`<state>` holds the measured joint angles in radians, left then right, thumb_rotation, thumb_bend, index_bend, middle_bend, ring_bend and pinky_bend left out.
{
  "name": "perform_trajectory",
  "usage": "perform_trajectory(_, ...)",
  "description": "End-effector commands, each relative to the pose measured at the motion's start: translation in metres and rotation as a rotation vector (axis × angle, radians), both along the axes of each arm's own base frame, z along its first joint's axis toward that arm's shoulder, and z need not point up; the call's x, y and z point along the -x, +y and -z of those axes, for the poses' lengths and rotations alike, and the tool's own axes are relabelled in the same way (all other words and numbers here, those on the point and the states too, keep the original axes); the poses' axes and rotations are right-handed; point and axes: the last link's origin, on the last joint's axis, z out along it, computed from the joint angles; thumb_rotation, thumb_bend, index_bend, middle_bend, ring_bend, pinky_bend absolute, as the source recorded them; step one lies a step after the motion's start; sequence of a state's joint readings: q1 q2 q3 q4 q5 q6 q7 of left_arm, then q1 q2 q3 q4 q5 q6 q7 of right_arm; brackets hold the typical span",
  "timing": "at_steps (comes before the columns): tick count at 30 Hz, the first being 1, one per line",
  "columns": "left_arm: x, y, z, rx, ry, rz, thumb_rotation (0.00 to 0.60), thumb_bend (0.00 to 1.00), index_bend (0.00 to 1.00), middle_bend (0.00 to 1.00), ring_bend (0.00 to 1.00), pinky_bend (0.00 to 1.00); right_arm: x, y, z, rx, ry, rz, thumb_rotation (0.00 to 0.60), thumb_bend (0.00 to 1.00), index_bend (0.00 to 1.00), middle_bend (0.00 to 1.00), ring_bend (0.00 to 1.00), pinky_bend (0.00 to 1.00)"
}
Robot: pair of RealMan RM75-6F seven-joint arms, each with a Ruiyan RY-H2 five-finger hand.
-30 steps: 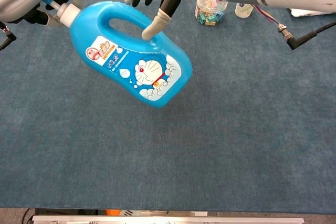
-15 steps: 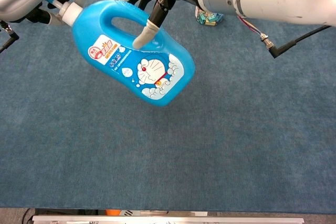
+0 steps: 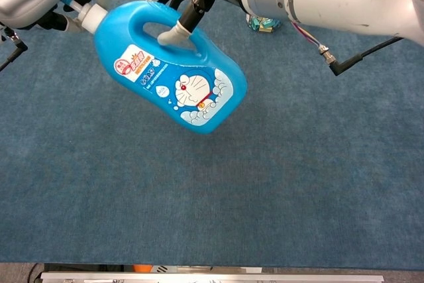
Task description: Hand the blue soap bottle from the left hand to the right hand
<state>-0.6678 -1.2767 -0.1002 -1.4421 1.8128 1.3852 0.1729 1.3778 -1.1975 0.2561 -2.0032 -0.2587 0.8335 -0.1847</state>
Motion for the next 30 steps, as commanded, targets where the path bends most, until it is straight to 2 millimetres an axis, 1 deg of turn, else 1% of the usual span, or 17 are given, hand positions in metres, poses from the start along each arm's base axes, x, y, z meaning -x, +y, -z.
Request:
perform_trajectory(1,0.0,0.001,0.001,0.001,0.001,-0.003,0.6,0.45,0.67,0.88,0.72,0.83,-0.001,0.0,0.0,0.004,-0.009,0.005,0.6,0.27,0.37,0.31,0.22,0.33)
perform_trajectory(6,0.001,0.001,0.002,0.003,0.004,-0.006,0.6,0.45,0.67,0.88,0.72,0.83,-0.001,0.001,0.003,0.003,-0.003,0.001,0.6,0.3,0.39,0.32,0.23,0.34)
perform_trajectory(11,0.001,0.002,0.003,0.006,0.007,-0.008,0.6,0.45,0.67,0.88,0.72,0.83,-0.002,0.0,0.005,0.017,-0.006,0.01,0.6,0.34,0.44,0.34,0.25,0.37)
perform_trajectory(17,-0.001,0.003,0.004,0.01,-0.001,-0.012,0.6,0.45,0.67,0.88,0.72,0.83,-0.002,0.0,0.008,0.04,-0.006,0.019,0.6,0.41,0.48,0.37,0.3,0.43)
perform_trajectory(23,0.0,0.003,0.005,0.01,0.004,-0.015,0.6,0.45,0.67,0.87,0.72,0.83,-0.002,-0.002,0.01,0.073,0.003,0.023,0.6,0.51,0.52,0.41,0.35,0.49)
perform_trajectory(30,0.004,0.003,0.003,0.012,0.015,-0.024,0.6,0.45,0.63,0.83,0.69,0.83,0.001,-0.002,0.013,0.077,0.015,0.026,0.6,0.52,0.54,0.42,0.36,0.5)
